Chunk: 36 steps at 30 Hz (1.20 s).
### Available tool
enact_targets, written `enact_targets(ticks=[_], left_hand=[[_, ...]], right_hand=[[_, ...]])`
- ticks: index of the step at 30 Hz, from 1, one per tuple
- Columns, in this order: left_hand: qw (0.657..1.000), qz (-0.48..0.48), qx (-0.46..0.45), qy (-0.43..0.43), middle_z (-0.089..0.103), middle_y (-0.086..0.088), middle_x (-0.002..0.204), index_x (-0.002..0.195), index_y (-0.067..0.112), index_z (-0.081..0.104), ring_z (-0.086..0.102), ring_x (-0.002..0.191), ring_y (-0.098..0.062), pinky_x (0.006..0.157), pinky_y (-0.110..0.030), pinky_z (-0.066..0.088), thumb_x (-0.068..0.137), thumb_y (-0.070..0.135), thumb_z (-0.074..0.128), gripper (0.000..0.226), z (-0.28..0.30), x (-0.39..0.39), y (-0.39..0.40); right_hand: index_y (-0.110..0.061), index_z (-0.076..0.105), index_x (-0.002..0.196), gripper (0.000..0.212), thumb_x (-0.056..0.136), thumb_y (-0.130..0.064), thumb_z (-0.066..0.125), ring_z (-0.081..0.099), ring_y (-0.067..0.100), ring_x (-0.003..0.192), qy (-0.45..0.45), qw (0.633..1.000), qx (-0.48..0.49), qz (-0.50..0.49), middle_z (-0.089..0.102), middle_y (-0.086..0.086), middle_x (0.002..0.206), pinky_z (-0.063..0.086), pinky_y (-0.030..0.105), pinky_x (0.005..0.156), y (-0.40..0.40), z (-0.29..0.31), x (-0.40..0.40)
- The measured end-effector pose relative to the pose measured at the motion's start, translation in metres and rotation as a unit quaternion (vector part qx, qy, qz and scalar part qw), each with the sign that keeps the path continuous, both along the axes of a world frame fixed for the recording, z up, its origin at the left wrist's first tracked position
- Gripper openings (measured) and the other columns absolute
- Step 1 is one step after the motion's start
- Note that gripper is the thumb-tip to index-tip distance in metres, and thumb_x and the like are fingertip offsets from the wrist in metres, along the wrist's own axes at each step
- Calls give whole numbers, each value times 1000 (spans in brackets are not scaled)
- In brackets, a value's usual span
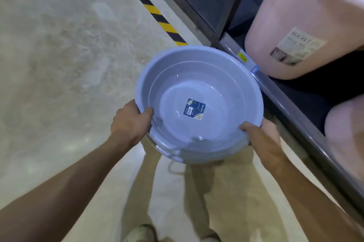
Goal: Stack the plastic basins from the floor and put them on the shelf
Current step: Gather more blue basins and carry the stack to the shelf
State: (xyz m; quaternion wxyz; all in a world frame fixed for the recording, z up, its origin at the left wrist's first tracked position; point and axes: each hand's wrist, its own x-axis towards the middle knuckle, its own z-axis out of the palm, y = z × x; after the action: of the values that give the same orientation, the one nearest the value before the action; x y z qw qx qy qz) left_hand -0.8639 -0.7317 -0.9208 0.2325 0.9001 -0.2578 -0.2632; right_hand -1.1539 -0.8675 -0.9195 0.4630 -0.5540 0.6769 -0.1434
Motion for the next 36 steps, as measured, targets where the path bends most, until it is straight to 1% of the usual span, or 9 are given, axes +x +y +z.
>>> enact_targets(ticks=[6, 11, 17, 20, 23, 25, 27, 31, 36], left_hand=[[999, -9, -32, 11, 59, 7, 75, 96, 20, 64, 58, 82, -35, 70, -37, 43, 71, 47, 45, 41, -55, 2, 14], [998, -7, -57, 15, 66, -3, 84, 97, 17, 67, 60, 83, -35, 71, -36, 45, 70, 48, 46, 46, -80, 2, 16], [998, 5, -50, 47, 69, -10, 92, 102, 11, 68, 63, 84, -35, 71, -38, 49, 69, 50, 45, 55, -83, -3, 17], [996, 10, -44, 70, 63, 1, 77, 92, 14, 65, 58, 68, -18, 56, -30, 40, 75, 48, 50, 41, -79, -5, 16], [995, 9, -43, 89, 63, 4, 74, 80, 18, 64, 57, 66, -13, 51, -27, 38, 89, 37, 59, 22, -83, -2, 18], [992, 9, -51, 112, 67, 0, 76, 78, 19, 65, 62, 68, -17, 53, -28, 43, 91, 35, 59, 21, -85, -2, 20], [986, 16, -68, 152, 71, -4, 83, 81, 21, 64, 67, 73, -21, 57, -31, 49, 91, 35, 60, 17, -85, -4, 20], [976, 14, -91, 197, 73, -3, 95, 102, 25, 62, 71, 82, -24, 62, -35, 54, 93, 41, 61, 19, -86, -6, 25], [972, -33, -97, 211, 74, -6, 88, 110, 27, 55, 70, 61, -21, 52, -31, 52, 79, 57, 57, 43, -87, -9, 33]], right_hand=[[-19, 68, 81, 19, 79, -37, 64, 68, 35, 81, 76, 992, -76, 61, 73, 5, 80, 59, 56, 74, 2, -36, 4], [-20, 64, 72, 37, 72, -55, 53, 62, 34, 74, 225, 962, -116, 103, 68, 6, 76, 49, 40, 67, -4, -50, 2], [-25, 56, 71, 48, 64, -71, 43, 49, 17, 58, 345, 917, -122, 158, 58, -3, 69, 27, 28, 54, -12, -50, 0], [-27, 53, 69, 46, 65, -71, 42, 44, 11, 57, 351, 915, -111, 164, 52, -7, 68, 21, 26, 52, -11, -46, -1], [-29, 53, 71, 44, 67, -71, 43, 46, 13, 60, 363, 912, -90, 169, 54, -6, 71, 24, 28, 54, -8, -47, -3], [-31, 61, 81, 46, 70, -73, 45, 60, 21, 68, 330, 927, -42, 174, 65, -2, 80, 43, 34, 65, -7, -50, -5], [-32, 65, 95, 46, 76, -71, 52, 70, 27, 80, 218, 965, 8, 146, 72, 0, 91, 57, 43, 77, -3, -52, -6], [-28, 59, 122, 48, 87, -60, 65, 71, 27, 95, 19, 995, 80, 61, 71, 0, 114, 56, 33, 57, 11, -55, -8], [-31, 51, 129, 49, 87, -47, 70, 71, 24, 74, -86, 991, 101, 25, 70, 5, 115, 59, 34, 54, 23, -71, -7]])
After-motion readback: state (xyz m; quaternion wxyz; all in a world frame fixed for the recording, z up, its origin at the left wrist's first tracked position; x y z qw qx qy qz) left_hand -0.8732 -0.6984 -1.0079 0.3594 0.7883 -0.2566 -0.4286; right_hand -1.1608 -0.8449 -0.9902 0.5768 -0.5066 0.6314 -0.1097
